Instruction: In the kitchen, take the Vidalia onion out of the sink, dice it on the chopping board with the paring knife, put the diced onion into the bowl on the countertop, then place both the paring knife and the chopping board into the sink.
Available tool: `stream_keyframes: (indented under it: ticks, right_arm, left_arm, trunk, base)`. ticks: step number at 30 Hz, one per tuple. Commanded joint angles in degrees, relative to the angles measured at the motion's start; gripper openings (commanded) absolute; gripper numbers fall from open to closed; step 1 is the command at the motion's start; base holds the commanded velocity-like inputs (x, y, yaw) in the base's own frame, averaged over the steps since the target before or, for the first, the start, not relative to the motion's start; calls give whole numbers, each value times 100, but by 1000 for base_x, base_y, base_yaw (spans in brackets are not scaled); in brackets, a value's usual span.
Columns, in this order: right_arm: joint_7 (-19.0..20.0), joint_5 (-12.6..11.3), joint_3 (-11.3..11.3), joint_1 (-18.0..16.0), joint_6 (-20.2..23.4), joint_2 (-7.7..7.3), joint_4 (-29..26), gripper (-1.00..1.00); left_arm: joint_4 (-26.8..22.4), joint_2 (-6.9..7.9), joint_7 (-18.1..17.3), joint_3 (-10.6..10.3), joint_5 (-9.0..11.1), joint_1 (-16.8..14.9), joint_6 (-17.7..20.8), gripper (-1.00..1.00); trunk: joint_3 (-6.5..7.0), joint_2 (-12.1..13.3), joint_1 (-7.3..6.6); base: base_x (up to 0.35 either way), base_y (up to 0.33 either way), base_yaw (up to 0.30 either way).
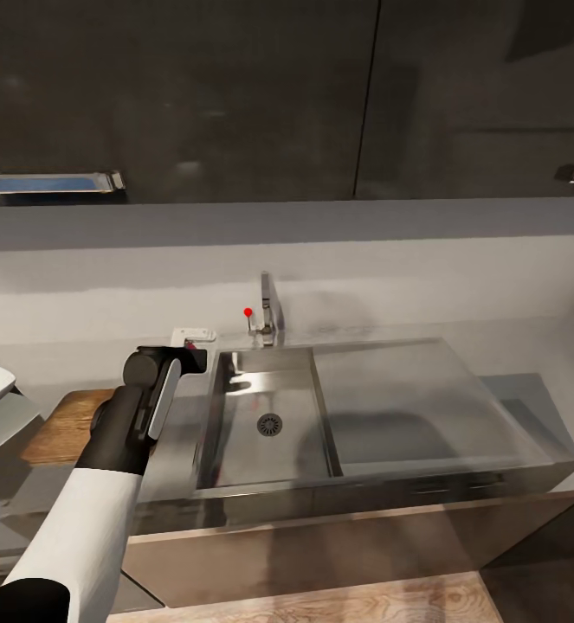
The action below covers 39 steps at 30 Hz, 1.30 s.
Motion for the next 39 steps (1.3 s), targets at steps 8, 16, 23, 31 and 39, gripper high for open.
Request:
stream_keyframes:
  ticks: [8, 16, 23, 31, 39]
  right_arm:
    - [-57, -90, -44, 10, 0, 392, -1804, 100]
    - [-34, -899, -5, -6, 0, 648, -3128, 100]
    - [822, -1077, 55, -202, 458, 648, -3139, 100]
    - [1618, -1553, 53, -215, 533, 648, -3014, 100]
    - [1737, -1636, 52, -218, 536, 648, -3005, 100]
  left_arm:
    - [-54, -4, 17, -7, -5, -5, 26, -100]
    - [-69, -26, 17, -14, -2, -5, 26, -100]
    - [-88, -32, 17, -20, -2, -5, 26, -100]
    - [-106, -31, 17, -16, -10, -5, 26, -100]
    - [-107, -31, 17, -15, -11, -5, 29, -100]
  trunk:
    - [-10, -11, 4]
    - [-10, -11, 4]
    - [-10, -11, 4]
    - [-10, -11, 4]
    - [-10, -11, 4]
  base:
    - [0, 0, 0]
    - [0, 0, 0]
    - [0, 0, 0]
    - [-8, 29, 0]
    - [-123, 182, 0]
